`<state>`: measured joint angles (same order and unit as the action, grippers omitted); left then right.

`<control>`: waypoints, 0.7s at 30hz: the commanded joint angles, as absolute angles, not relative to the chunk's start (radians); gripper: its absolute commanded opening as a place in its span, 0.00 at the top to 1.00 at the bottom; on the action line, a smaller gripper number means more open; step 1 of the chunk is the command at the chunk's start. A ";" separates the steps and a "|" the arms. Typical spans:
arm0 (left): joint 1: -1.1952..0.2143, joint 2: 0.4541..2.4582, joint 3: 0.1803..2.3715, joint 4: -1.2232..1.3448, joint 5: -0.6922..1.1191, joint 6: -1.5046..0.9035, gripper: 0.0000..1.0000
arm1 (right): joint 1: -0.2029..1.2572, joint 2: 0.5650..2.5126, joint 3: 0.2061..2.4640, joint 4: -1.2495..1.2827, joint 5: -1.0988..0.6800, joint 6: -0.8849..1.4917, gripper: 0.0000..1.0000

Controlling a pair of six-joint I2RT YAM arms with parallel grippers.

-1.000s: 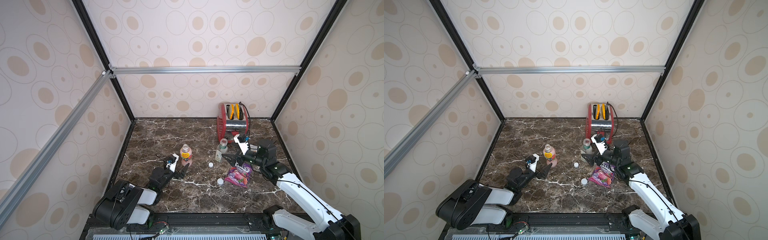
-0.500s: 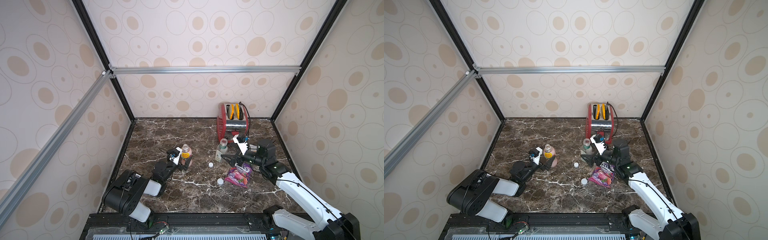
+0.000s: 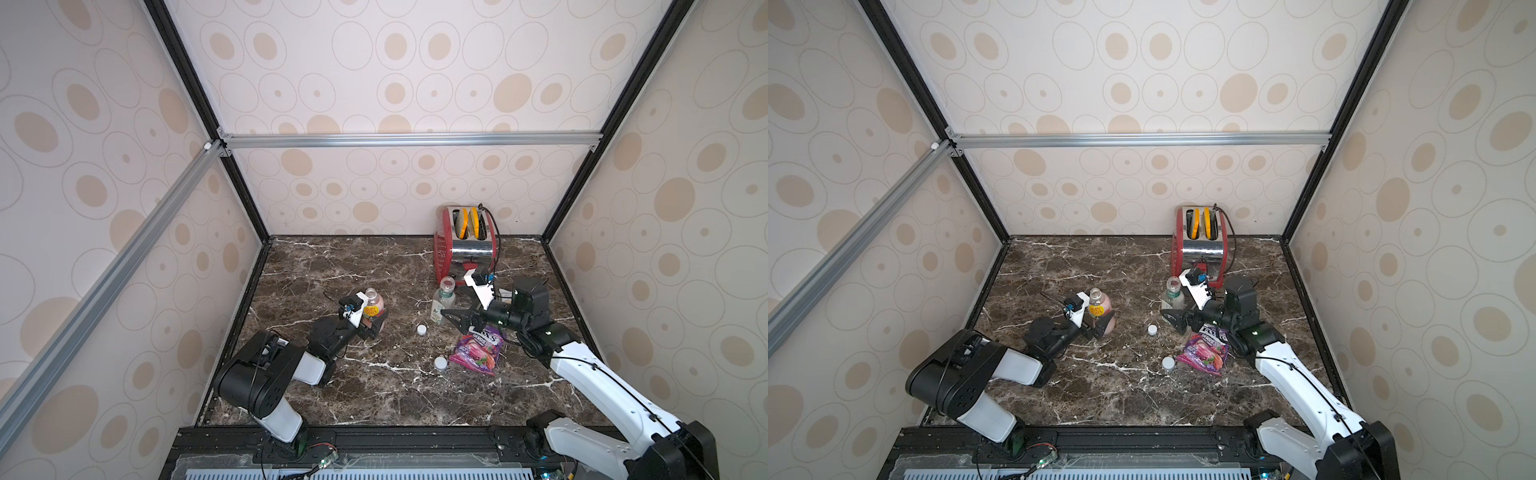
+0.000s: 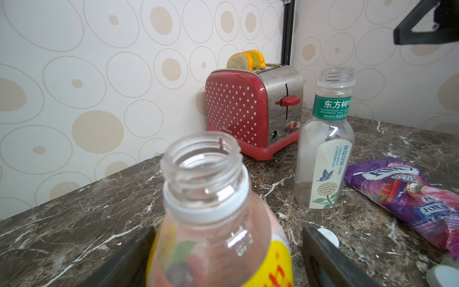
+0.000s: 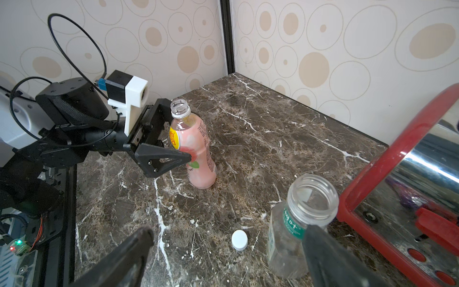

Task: Screw on the bottle caps
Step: Pick up the plastic bottle at the center of the board.

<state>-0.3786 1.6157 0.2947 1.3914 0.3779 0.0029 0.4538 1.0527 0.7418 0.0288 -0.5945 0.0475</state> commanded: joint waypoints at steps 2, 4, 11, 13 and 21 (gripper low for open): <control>-0.339 1.644 0.326 1.410 0.423 -0.040 0.10 | 0.462 1.060 0.767 0.032 -0.611 0.041 0.00; -0.339 1.654 0.337 1.410 0.449 -0.048 0.11 | 0.462 1.065 0.769 0.033 -0.612 0.041 0.00; -0.340 1.673 0.354 1.411 0.480 -0.047 0.15 | 0.463 1.081 0.770 0.034 -0.619 0.040 0.00; -0.340 1.682 0.362 1.410 0.499 -0.049 0.19 | 0.463 1.088 0.772 0.033 -0.624 0.039 0.00; -0.340 1.664 0.368 1.410 0.583 -0.061 0.30 | 0.504 1.111 0.800 -0.030 -0.556 0.001 0.00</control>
